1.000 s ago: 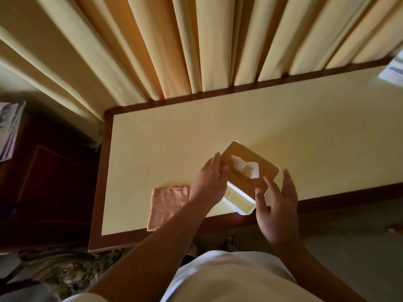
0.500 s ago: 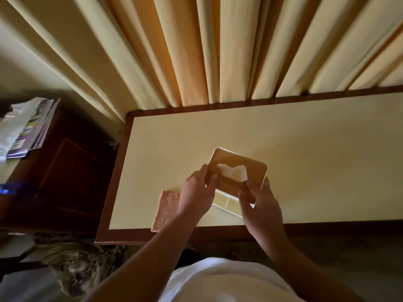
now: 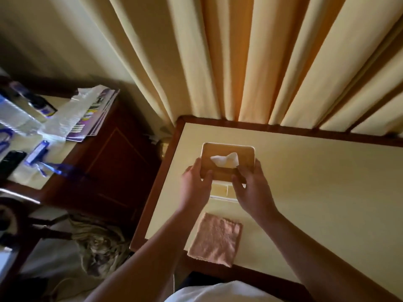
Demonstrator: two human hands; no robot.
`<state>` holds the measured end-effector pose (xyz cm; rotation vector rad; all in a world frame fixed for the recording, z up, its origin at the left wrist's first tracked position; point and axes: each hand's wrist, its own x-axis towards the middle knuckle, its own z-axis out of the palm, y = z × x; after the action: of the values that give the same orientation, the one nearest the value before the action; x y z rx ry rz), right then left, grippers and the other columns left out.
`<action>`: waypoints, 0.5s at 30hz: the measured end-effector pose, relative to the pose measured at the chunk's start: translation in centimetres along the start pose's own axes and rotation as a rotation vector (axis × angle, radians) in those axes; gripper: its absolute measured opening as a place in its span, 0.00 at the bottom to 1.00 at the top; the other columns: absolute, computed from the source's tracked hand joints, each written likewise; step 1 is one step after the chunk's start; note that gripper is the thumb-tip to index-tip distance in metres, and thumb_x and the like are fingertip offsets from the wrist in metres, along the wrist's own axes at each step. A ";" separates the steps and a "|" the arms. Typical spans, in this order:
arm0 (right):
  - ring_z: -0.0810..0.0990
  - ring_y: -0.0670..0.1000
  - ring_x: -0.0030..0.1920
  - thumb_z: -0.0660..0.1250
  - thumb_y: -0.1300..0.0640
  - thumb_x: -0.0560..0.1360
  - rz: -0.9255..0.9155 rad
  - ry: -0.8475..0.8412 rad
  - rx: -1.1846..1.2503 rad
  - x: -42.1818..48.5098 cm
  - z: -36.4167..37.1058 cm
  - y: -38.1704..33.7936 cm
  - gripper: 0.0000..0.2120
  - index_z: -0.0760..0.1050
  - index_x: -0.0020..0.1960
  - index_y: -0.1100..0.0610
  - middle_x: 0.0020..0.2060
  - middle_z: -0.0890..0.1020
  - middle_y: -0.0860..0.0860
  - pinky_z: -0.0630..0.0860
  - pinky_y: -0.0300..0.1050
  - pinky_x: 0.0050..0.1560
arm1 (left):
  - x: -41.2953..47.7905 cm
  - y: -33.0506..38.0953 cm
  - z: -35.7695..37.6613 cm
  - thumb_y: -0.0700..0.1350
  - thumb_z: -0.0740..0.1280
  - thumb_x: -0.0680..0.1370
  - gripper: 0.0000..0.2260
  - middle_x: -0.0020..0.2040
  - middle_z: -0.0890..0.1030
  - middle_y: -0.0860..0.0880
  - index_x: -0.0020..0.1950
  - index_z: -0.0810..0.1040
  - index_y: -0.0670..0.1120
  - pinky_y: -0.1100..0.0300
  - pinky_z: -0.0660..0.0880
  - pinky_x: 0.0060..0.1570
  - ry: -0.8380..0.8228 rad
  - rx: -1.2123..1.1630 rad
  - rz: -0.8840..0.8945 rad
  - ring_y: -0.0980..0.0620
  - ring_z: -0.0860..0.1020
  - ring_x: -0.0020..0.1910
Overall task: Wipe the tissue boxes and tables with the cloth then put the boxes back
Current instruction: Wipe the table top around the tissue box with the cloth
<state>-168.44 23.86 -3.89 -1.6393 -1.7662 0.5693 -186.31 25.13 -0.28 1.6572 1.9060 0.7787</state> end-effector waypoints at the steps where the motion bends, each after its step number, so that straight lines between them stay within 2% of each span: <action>1: 0.82 0.60 0.53 0.63 0.52 0.84 -0.007 -0.010 0.004 1.4 0.6 -0.5 0.19 0.73 0.74 0.52 0.69 0.71 0.62 0.83 0.54 0.54 | 1.2 -0.6 -0.3 0.48 0.69 0.82 0.12 0.46 0.82 0.49 0.65 0.78 0.48 0.62 0.63 0.34 0.008 0.011 -0.010 0.49 0.79 0.44; 4: 0.81 0.59 0.56 0.65 0.52 0.82 -0.009 -0.026 0.009 5.8 2.2 -1.5 0.20 0.75 0.73 0.54 0.66 0.74 0.59 0.82 0.53 0.56 | 5.0 -2.4 -1.2 0.49 0.68 0.83 0.11 0.46 0.82 0.50 0.64 0.78 0.50 0.70 0.65 0.35 0.025 0.022 -0.039 0.53 0.77 0.43; 6: 0.81 0.57 0.57 0.67 0.52 0.82 -0.021 -0.023 0.013 8.6 3.3 -2.4 0.20 0.75 0.73 0.54 0.64 0.76 0.56 0.81 0.51 0.57 | 7.6 -3.6 -1.6 0.51 0.67 0.82 0.11 0.46 0.82 0.51 0.64 0.78 0.52 0.62 0.73 0.41 0.047 0.010 -0.060 0.52 0.79 0.44; 8: 0.81 0.55 0.58 0.69 0.54 0.82 -0.011 -0.011 0.014 11.4 4.5 -3.1 0.21 0.74 0.74 0.54 0.64 0.77 0.55 0.79 0.44 0.59 | 9.9 -4.8 -1.7 0.53 0.68 0.82 0.11 0.47 0.82 0.53 0.63 0.78 0.53 0.53 0.78 0.45 0.057 -0.007 -0.093 0.52 0.80 0.45; 11: 0.79 0.55 0.63 0.69 0.55 0.82 0.041 -0.020 0.000 14.8 6.4 -3.9 0.22 0.73 0.74 0.57 0.68 0.77 0.55 0.72 0.40 0.60 | 12.6 -5.9 -1.8 0.54 0.69 0.81 0.10 0.46 0.82 0.53 0.61 0.78 0.54 0.53 0.75 0.44 0.091 -0.026 -0.124 0.51 0.80 0.46; 13: 0.78 0.57 0.66 0.68 0.55 0.83 0.062 -0.040 0.010 16.6 7.5 -4.1 0.22 0.73 0.75 0.58 0.72 0.75 0.55 0.71 0.40 0.63 | 14.1 -6.2 -1.9 0.53 0.69 0.81 0.11 0.47 0.82 0.53 0.63 0.78 0.55 0.55 0.72 0.43 0.114 -0.050 -0.132 0.51 0.80 0.46; 15: 0.76 0.56 0.68 0.67 0.57 0.83 0.075 -0.058 0.020 18.3 8.2 -4.0 0.22 0.72 0.76 0.58 0.75 0.72 0.54 0.67 0.36 0.62 | 15.3 -6.2 -2.1 0.53 0.71 0.80 0.14 0.48 0.81 0.53 0.66 0.78 0.55 0.54 0.74 0.47 0.134 -0.087 -0.155 0.51 0.80 0.47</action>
<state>-177.18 42.33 -3.71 -1.6961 -1.7409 0.6733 -194.29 39.47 -3.11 1.4179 2.0337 0.9151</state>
